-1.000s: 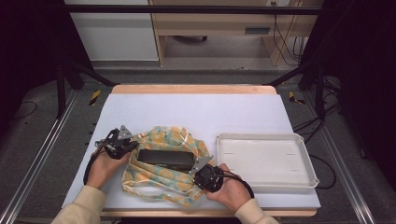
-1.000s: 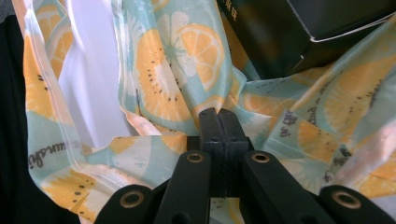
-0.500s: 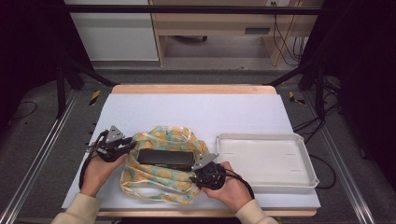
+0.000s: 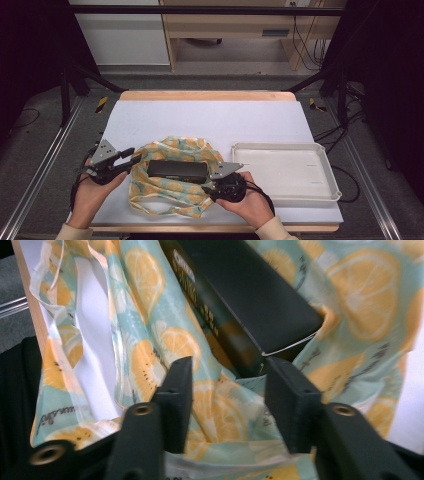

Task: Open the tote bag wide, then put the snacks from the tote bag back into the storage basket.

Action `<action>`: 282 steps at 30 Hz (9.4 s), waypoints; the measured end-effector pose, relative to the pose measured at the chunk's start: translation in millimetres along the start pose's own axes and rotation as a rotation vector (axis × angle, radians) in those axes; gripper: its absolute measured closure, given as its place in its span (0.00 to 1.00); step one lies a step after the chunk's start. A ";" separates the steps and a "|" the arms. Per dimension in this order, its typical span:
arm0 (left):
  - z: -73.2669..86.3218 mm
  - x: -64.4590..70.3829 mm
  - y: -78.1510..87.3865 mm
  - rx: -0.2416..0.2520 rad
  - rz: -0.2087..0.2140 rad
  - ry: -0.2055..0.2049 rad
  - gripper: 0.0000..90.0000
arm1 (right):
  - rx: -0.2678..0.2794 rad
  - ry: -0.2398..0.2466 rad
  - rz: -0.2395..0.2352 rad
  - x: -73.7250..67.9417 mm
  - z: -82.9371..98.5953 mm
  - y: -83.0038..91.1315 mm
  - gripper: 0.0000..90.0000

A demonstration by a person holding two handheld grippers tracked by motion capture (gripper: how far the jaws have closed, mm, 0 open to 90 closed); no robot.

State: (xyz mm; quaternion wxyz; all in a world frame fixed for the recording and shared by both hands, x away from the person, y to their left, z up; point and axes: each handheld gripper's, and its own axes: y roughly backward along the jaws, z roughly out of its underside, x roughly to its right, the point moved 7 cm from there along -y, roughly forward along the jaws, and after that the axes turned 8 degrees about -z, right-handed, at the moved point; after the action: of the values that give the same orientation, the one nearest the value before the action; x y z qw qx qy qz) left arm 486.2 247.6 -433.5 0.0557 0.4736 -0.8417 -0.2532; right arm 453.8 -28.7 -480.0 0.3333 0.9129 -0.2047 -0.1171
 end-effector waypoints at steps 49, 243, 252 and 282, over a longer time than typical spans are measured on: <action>75.5 43.2 -35.5 -0.263 0.102 -0.139 1.00 | -0.240 -0.136 0.200 100.5 -15.5 -49.5 1.00; -3.6 33.3 -83.6 -0.620 0.426 -0.813 0.41 | 0.226 -0.195 0.295 48.7 72.1 109.3 0.14; 2.7 34.3 -89.9 -0.627 0.453 -0.806 0.41 | 0.218 -0.196 0.292 48.6 72.9 107.5 0.14; -25.4 28.0 -63.0 -0.513 0.431 -0.837 0.48 | 0.214 -0.198 0.284 48.0 72.7 106.5 0.14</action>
State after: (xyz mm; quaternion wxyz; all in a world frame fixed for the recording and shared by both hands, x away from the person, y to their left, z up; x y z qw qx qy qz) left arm 527.9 188.3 -445.8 -0.1201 0.1198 -0.7812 -0.6008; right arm 439.5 -165.1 -468.4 0.2258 0.8890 -0.3746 -0.1355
